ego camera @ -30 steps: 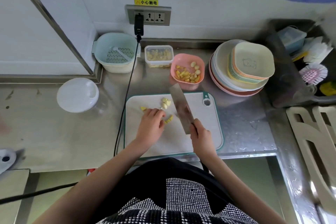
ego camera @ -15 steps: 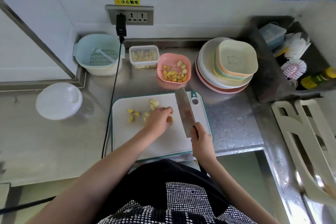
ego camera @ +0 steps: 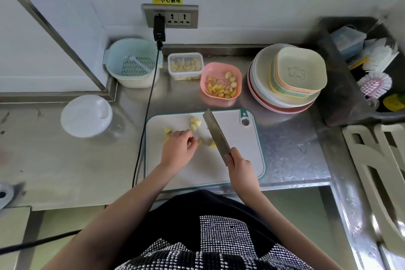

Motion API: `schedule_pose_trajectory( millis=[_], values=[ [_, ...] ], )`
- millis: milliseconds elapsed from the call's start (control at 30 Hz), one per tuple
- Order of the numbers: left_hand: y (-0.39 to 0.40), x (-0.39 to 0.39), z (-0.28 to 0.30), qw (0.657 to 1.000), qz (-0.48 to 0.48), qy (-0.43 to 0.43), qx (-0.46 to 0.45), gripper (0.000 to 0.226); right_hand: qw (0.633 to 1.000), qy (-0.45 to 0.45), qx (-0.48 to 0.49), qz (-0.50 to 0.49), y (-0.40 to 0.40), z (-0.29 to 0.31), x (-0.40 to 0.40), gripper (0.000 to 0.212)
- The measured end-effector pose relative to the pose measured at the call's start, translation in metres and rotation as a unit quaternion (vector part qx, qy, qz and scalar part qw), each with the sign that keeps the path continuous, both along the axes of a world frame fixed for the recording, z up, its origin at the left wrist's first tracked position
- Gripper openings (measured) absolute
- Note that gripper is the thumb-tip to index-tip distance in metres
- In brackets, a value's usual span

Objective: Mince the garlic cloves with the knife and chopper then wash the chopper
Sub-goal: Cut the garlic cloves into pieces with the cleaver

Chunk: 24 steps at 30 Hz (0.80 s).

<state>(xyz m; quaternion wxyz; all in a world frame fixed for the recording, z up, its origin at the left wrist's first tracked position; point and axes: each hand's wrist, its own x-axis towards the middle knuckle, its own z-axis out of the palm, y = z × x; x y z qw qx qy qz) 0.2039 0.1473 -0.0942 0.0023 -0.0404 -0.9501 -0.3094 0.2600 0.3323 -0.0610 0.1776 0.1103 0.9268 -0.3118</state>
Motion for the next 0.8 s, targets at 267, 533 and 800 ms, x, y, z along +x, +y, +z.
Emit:
schedule_pose_trajectory(
  millis=[267,533,800],
  values=[
    [-0.002,0.003,0.001,1.0,-0.001,-0.015,-0.001,0.023,0.99,0.007,0.129,0.056,-0.013,0.0,0.004,0.013],
    [-0.005,0.004,0.001,1.0,-0.009,-0.007,-0.008,0.024,0.987,-0.013,0.145,0.068,-0.016,-0.005,0.001,0.009],
    [0.007,0.005,0.006,0.999,-0.039,0.023,-0.011,0.024,0.99,-0.044,0.118,0.069,-0.012,-0.004,-0.006,0.001]
  ],
)
